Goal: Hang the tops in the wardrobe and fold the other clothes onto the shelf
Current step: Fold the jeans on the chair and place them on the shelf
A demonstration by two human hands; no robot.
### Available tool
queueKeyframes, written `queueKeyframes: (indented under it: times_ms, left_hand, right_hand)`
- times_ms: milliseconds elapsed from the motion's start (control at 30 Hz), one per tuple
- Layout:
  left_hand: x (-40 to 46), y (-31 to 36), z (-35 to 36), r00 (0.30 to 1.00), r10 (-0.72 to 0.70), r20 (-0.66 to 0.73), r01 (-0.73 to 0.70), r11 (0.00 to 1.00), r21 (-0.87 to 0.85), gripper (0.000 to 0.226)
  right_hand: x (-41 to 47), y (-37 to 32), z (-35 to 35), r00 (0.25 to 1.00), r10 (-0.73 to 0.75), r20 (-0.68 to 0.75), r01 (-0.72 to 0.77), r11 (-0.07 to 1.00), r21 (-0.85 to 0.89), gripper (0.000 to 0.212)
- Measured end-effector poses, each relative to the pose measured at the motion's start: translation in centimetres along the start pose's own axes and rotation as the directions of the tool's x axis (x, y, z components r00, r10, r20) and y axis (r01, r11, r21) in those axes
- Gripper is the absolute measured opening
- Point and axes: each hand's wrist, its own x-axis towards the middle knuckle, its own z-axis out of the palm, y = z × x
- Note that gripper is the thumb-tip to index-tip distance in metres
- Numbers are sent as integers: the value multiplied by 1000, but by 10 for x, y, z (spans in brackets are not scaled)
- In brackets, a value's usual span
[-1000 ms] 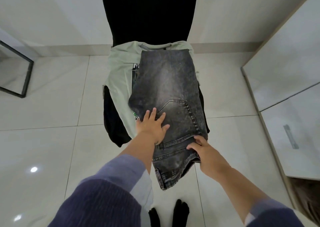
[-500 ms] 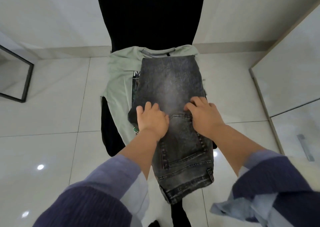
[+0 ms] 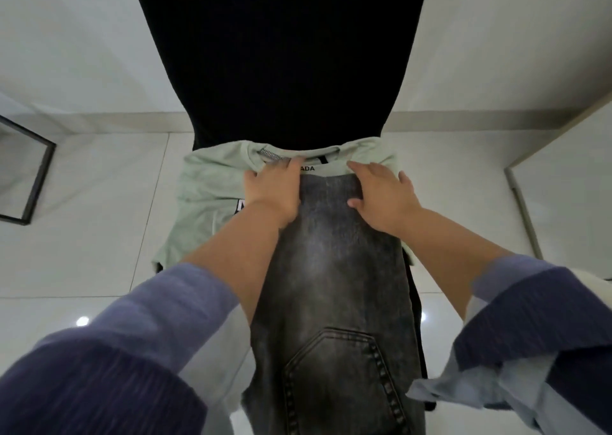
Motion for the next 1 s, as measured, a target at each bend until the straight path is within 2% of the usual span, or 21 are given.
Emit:
queueKeyframes:
  times_ms: [67, 100, 233, 367, 500, 533, 633, 700, 867, 1000]
  left_hand:
    - [6, -6, 13, 995, -16, 103, 13, 999, 31, 70]
    - [7, -7, 19, 994, -21, 106, 16, 999, 50, 70]
    - [9, -5, 24, 1000, -18, 10, 17, 991, 135, 67]
    - [-10, -1, 19, 988, 60, -145, -31, 981, 194, 42]
    - [-36, -4, -5, 979, 89, -184, -57, 984, 168, 20]
    - [-43, -6, -15, 983, 81, -166, -54, 985, 162, 20]
    - [-72, -9, -47, 996, 54, -72, -45, 991, 123, 19]
    - [-96, -10, -73, 998, 57, 4, -57, 992, 115, 18]
    - [-168, -9, -144, 957, 123, 263, -126, 992, -7, 26]
    - [-218, -1, -192, 942, 184, 279, -176, 983, -55, 19]
  right_hand:
    - [7, 5, 10, 1000, 7, 23, -5, 996, -87, 73]
    - [9, 6, 16, 1000, 15, 13, -13, 994, -110, 74]
    - [17, -3, 30, 997, 5, -78, -22, 977, -210, 72]
    - [8, -13, 21, 986, -69, -154, 7, 928, -374, 56]
    - [-17, -16, -3, 986, -75, -149, 16, 931, -364, 23]
    - [-25, -16, -13, 989, -89, -121, 42, 937, -348, 21]
    - [-56, -19, -50, 989, -131, 72, 147, 935, -324, 38]
    - [-85, -23, -75, 981, -127, 147, 168, 937, -307, 45]
    - [-173, -46, -123, 945, -96, 314, 109, 994, -25, 44]
    - [-230, -65, -169, 941, -55, 335, 60, 998, -6, 44]
